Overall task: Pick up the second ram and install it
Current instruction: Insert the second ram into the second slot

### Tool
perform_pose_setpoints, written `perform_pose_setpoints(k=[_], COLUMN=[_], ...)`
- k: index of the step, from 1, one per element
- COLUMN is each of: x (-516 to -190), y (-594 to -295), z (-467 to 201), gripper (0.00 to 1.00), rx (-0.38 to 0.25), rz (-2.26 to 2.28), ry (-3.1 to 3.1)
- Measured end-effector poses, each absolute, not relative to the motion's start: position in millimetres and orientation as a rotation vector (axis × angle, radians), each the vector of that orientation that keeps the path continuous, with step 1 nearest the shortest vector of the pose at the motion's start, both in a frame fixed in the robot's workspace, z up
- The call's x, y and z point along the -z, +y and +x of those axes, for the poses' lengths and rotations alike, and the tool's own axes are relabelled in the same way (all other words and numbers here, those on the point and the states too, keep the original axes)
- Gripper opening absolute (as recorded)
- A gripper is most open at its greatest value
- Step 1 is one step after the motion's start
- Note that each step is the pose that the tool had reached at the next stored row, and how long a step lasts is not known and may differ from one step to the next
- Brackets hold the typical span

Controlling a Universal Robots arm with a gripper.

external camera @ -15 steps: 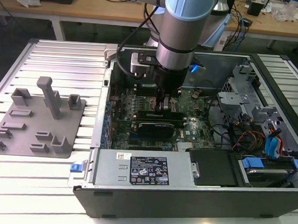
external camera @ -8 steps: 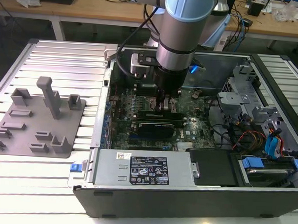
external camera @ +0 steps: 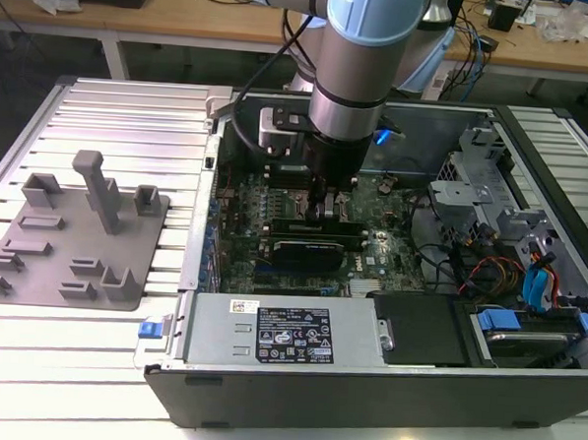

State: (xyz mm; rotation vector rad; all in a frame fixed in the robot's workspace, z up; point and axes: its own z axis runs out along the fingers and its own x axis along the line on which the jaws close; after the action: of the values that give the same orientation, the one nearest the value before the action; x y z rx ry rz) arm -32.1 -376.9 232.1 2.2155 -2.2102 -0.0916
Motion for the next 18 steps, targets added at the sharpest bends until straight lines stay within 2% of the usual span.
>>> perform_pose_setpoints(k=[8,9,10,18], x=[-228,-228,-228,-241], y=[-377,-377,-377,-377], z=[-32,-32,-32,-32], gripper=[0.09,0.11,0.17,0.17], rx=[0.091,0.092,0.092,0.098], rz=[2.216,2.216,2.216,2.219], ry=[-2.211,-2.21,-2.21,-2.213])
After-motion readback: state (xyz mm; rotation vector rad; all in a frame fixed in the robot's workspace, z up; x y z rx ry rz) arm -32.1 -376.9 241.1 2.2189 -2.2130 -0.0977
